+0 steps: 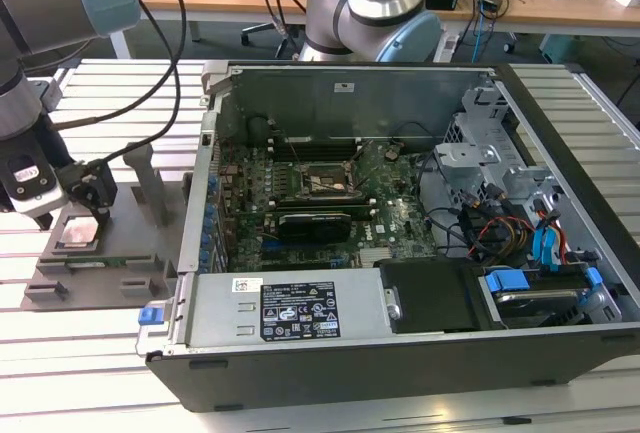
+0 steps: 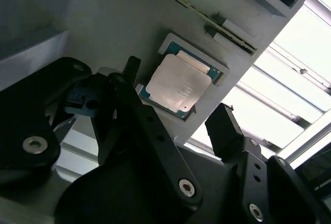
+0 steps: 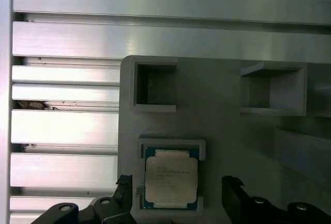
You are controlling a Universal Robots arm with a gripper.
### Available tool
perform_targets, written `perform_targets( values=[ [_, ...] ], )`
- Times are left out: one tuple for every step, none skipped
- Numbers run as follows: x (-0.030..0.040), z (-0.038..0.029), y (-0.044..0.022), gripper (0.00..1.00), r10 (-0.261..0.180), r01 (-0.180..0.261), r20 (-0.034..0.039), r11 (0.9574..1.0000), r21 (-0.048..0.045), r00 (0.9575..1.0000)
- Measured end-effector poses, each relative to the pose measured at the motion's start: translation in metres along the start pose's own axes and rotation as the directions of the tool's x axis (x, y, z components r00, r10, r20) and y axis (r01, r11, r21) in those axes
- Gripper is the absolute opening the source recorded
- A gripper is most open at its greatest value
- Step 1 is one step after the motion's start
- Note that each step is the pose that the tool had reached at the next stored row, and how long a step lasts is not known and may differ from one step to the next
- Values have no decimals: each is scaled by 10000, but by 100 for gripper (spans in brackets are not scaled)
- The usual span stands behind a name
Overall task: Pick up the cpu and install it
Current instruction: 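Pick up the cpu and move it towards the insertion slot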
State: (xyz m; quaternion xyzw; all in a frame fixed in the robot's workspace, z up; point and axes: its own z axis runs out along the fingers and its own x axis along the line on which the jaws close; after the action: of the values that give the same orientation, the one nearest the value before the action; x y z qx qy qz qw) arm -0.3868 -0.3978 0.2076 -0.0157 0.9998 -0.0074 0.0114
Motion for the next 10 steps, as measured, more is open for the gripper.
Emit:
perform_targets(
  values=[
    [0,3,0,78,0,0,0,10000,0,10000],
    [0,7,0,78,0,0,0,10000,0,10000],
    [0,9,0,78,0,0,0,10000,0,10000],
    [0,11,0,78,0,0,0,10000,0,10000],
    [0,14,0,78,0,0,0,10000,0,10000],
    [0,16,0,78,0,0,0,10000,0,10000],
    [0,20,0,78,0,0,0,10000,0,10000],
    [0,22,0,78,0,0,1,10000,-1,10000],
    [1,25,0,78,0,0,0,10000,0,10000],
    [1,27,0,78,0,0,0,10000,0,10000]
  ],
)
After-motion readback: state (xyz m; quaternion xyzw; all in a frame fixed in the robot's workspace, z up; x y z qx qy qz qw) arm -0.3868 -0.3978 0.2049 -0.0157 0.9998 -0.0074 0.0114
